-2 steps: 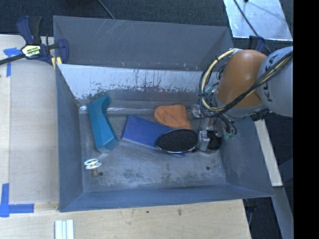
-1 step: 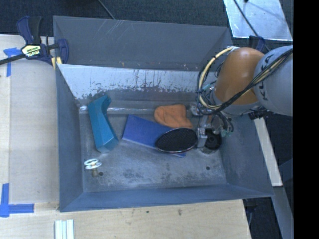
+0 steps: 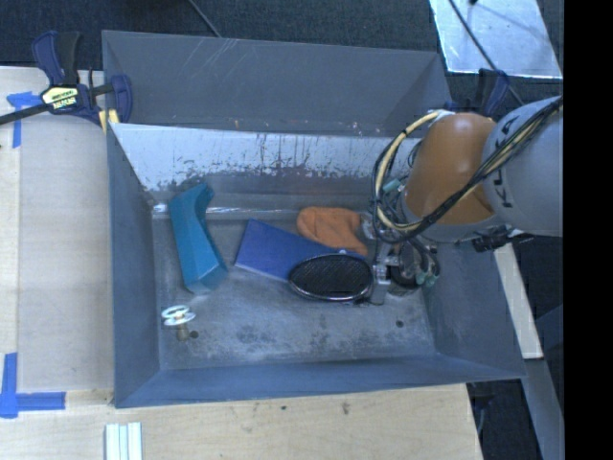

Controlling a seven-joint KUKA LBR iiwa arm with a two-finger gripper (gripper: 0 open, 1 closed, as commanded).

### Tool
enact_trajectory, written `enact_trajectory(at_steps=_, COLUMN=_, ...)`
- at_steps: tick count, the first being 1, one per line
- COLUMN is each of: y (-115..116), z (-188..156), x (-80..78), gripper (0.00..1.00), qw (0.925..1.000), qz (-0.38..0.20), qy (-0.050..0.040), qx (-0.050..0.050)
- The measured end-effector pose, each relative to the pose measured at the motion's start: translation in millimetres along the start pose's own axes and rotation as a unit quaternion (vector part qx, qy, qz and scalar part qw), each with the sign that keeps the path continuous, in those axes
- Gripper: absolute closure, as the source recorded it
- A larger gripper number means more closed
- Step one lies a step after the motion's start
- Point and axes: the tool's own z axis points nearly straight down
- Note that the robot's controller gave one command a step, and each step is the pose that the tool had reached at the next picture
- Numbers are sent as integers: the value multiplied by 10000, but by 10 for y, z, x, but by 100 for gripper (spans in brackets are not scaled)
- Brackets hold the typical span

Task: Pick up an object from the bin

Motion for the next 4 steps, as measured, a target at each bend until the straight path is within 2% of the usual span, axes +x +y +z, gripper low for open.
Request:
enact_trajectory(at_steps=1, y=114, z=-11, x=-289, gripper=100, qw=9997, qz=235, qy=-9, qx=2)
enact_trajectory(at_steps=2, y=115, z=-12, x=-289, gripper=100, qw=9997, qz=233, qy=-9, qx=3)
enact_trajectory(at_steps=3, y=240, z=-155, x=-471, gripper=100, qw=9994, qz=357, qy=19, qx=5)
enact_trajectory(at_steps=4, y=234, z=-191, x=-439, gripper=100, qw=9993, qz=376, qy=15, qx=-1)
